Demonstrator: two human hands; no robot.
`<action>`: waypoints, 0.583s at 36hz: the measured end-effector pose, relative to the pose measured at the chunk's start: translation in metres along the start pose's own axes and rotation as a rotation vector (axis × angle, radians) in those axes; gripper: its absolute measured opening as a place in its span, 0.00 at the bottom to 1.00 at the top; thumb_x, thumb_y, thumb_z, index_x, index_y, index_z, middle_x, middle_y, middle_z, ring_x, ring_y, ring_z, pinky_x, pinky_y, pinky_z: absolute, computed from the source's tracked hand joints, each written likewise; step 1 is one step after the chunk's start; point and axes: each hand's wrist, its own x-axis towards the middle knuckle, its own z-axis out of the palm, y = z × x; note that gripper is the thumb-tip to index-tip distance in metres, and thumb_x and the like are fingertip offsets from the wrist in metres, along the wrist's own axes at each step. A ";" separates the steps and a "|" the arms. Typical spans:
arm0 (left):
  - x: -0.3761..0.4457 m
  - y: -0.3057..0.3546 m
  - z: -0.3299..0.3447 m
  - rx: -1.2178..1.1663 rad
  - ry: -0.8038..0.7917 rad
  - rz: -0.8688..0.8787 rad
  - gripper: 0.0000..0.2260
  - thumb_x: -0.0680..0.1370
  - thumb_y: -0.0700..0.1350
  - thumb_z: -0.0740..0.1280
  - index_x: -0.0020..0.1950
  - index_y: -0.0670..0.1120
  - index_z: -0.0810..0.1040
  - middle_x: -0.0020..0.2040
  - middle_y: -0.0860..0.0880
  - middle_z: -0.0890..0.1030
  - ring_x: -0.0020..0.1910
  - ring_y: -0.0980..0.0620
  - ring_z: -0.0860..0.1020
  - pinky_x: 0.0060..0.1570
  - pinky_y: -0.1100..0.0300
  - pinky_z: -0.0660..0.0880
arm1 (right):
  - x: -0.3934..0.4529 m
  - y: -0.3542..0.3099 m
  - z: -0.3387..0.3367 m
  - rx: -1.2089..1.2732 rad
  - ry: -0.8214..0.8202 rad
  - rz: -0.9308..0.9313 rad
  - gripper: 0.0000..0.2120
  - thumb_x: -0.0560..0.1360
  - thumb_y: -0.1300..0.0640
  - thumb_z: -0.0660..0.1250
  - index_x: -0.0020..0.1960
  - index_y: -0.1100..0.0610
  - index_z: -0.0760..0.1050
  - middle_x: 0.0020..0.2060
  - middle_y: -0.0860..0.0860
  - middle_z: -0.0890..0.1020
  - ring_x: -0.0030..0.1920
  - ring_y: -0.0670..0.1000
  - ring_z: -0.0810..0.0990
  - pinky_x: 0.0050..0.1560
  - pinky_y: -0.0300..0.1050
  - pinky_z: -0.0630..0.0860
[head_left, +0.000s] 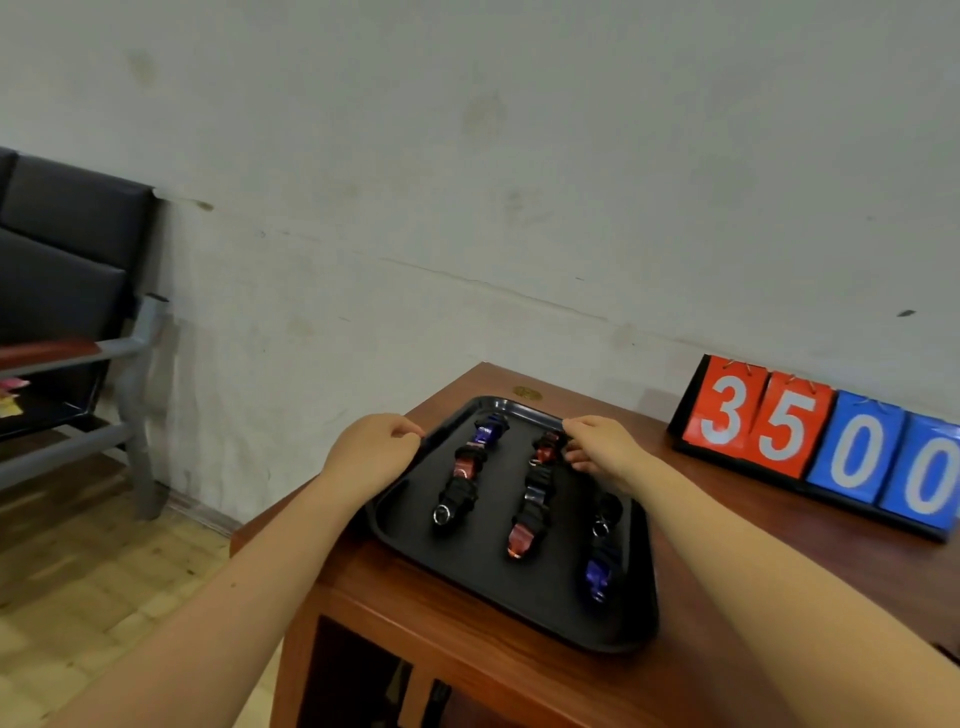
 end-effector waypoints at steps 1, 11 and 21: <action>0.000 0.000 0.000 -0.001 0.019 0.005 0.10 0.77 0.43 0.61 0.48 0.51 0.82 0.50 0.55 0.81 0.52 0.54 0.77 0.52 0.59 0.73 | -0.002 -0.001 -0.004 -0.011 0.010 -0.011 0.11 0.81 0.56 0.59 0.59 0.61 0.74 0.42 0.55 0.76 0.41 0.51 0.75 0.42 0.42 0.75; -0.016 0.039 0.003 0.502 0.047 0.243 0.11 0.79 0.50 0.61 0.58 0.52 0.78 0.54 0.50 0.73 0.53 0.51 0.74 0.45 0.58 0.72 | -0.063 0.003 -0.077 -0.210 0.071 -0.187 0.12 0.81 0.57 0.58 0.61 0.56 0.75 0.47 0.50 0.80 0.46 0.47 0.79 0.43 0.37 0.76; -0.100 0.174 0.105 0.267 -0.223 0.589 0.09 0.79 0.51 0.60 0.56 0.55 0.78 0.52 0.54 0.73 0.50 0.54 0.75 0.51 0.57 0.74 | -0.162 0.068 -0.167 -0.470 0.228 -0.182 0.06 0.79 0.51 0.62 0.51 0.47 0.78 0.40 0.44 0.82 0.43 0.42 0.80 0.48 0.39 0.75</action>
